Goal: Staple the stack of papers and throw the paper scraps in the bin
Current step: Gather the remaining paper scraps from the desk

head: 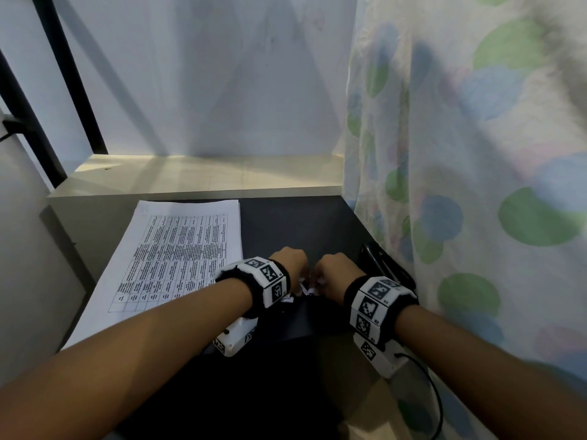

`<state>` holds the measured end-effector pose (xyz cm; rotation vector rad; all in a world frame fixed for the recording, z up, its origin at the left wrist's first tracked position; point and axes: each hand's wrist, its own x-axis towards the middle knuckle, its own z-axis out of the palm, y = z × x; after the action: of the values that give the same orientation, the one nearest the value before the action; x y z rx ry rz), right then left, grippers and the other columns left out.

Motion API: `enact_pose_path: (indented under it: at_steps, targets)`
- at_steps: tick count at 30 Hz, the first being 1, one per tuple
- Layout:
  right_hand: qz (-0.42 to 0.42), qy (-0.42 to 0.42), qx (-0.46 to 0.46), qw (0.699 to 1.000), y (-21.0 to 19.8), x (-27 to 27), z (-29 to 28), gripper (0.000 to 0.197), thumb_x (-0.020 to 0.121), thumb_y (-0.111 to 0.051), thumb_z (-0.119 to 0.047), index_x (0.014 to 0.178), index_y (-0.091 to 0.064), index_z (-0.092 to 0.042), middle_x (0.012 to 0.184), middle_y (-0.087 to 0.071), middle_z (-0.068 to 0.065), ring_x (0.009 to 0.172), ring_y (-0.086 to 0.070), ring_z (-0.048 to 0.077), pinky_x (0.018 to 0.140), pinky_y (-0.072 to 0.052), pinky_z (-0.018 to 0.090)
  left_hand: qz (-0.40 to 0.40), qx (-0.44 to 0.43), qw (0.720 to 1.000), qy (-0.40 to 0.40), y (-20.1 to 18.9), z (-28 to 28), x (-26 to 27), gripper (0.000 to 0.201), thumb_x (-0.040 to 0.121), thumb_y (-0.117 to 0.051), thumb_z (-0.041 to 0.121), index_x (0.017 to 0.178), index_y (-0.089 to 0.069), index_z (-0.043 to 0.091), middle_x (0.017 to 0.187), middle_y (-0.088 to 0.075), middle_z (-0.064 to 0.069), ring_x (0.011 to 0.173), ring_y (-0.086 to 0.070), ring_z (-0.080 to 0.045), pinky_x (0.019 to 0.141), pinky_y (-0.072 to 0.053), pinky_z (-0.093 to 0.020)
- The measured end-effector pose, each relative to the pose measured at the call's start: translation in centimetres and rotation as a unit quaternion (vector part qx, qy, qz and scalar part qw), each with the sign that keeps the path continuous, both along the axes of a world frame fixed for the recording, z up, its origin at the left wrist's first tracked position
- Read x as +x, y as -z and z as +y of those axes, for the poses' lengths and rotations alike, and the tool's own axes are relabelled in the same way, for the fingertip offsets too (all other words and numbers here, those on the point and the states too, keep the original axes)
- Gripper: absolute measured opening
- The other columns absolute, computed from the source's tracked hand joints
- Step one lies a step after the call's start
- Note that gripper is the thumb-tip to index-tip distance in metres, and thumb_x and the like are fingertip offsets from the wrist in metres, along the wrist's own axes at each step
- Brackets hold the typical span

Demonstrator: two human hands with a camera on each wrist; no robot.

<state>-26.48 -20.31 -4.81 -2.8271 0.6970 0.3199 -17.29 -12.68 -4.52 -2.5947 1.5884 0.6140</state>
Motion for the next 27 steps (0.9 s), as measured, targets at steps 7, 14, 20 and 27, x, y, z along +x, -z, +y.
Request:
enact_pose_path:
  at_steps: [7,14,20,27]
  targets:
    - [0.049,-0.013,0.006,0.999,0.2,0.3,0.6,0.029,0.092,-0.052,-0.014,0.116,-0.063,-0.004,0.122,-0.063,0.017,0.114,-0.058,0.032,0.094,-0.047,0.036,-0.002,-0.003,1.000,-0.004,0.1,0.5,0.0,0.038,0.079,-0.072,0.018,0.115,-0.067,0.008,0.118,-0.067,-0.014,0.109,-0.064,-0.029,0.088,-0.052,-0.033]
    - [0.086,-0.065,-0.011,0.994,0.3,0.2,1.3,0.031,0.096,-0.046,-0.014,0.121,-0.053,0.002,0.127,-0.055,0.021,0.116,-0.055,0.034,0.093,-0.044,0.036,0.005,0.003,1.000,-0.023,-0.3,0.7,0.3,0.047,0.079,-0.073,0.022,0.123,-0.063,0.010,0.126,-0.064,-0.011,0.116,-0.061,-0.027,0.097,-0.052,-0.034]
    - [0.022,-0.033,0.025,0.999,0.2,-0.6,0.6,0.030,0.096,-0.045,-0.018,0.118,-0.053,0.001,0.128,-0.055,0.019,0.118,-0.052,0.032,0.095,-0.041,0.033,0.016,-0.006,0.999,-0.034,-0.6,0.9,0.3,0.047,0.078,-0.074,0.019,0.123,-0.063,0.011,0.126,-0.064,-0.011,0.116,-0.061,-0.027,0.096,-0.051,-0.033]
    - [-0.090,0.061,0.108,0.988,-0.5,-1.8,-2.6,0.012,0.095,-0.048,-0.018,0.084,-0.053,-0.017,0.073,-0.053,-0.005,0.086,-0.052,0.019,0.067,-0.039,0.022,0.023,-0.024,0.999,-0.029,-0.7,0.8,-0.2,0.045,0.075,-0.077,0.017,0.118,-0.066,0.012,0.122,-0.066,-0.011,0.112,-0.063,-0.028,0.094,-0.052,-0.034]
